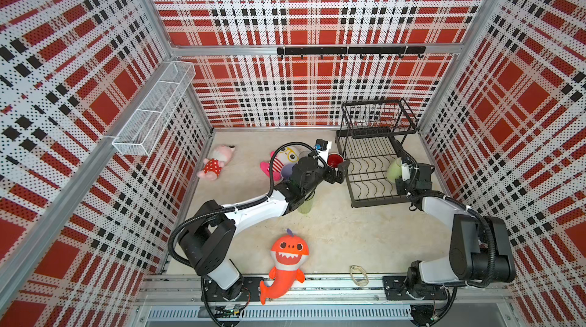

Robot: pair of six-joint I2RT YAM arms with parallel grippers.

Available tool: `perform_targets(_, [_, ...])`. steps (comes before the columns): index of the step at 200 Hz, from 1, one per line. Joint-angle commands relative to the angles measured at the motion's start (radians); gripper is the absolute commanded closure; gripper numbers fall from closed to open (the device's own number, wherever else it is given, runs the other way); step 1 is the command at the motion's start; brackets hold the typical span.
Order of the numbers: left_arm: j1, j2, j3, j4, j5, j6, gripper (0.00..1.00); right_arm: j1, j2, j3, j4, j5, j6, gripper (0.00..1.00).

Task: Load cups into a dish rack
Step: Place the cup upside down at the dish rack.

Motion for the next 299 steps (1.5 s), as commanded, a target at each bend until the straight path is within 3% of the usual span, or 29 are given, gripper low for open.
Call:
perform_targets(1, [0.002, 0.001, 0.016, 0.0, 0.002, 0.006, 0.0, -0.007, -0.012, 0.0, -0.003, 0.006, -0.016, 0.79])
perform_targets(37, [0.005, -0.006, 0.004, 0.0, -0.005, 0.007, 0.0, -0.007, -0.006, 0.006, -0.003, 0.011, -0.005, 0.75])
perform_targets(89, [0.015, -0.022, -0.021, 0.001, -0.027, 0.005, 0.0, -0.007, 0.016, 0.049, 0.014, 0.012, -0.025, 0.9])
perform_targets(126, [0.017, -0.031, -0.036, 0.004, -0.03, 0.005, 0.0, -0.007, 0.044, 0.098, -0.007, 0.019, -0.034, 0.93])
perform_targets(239, [0.022, -0.04, -0.054, 0.003, -0.044, 0.003, 0.0, -0.009, 0.131, 0.175, 0.047, 0.08, -0.073, 0.96])
perform_targets(299, [0.022, -0.046, -0.05, 0.003, -0.05, 0.0, 0.0, -0.01, 0.164, 0.142, 0.207, 0.091, -0.137, 0.97])
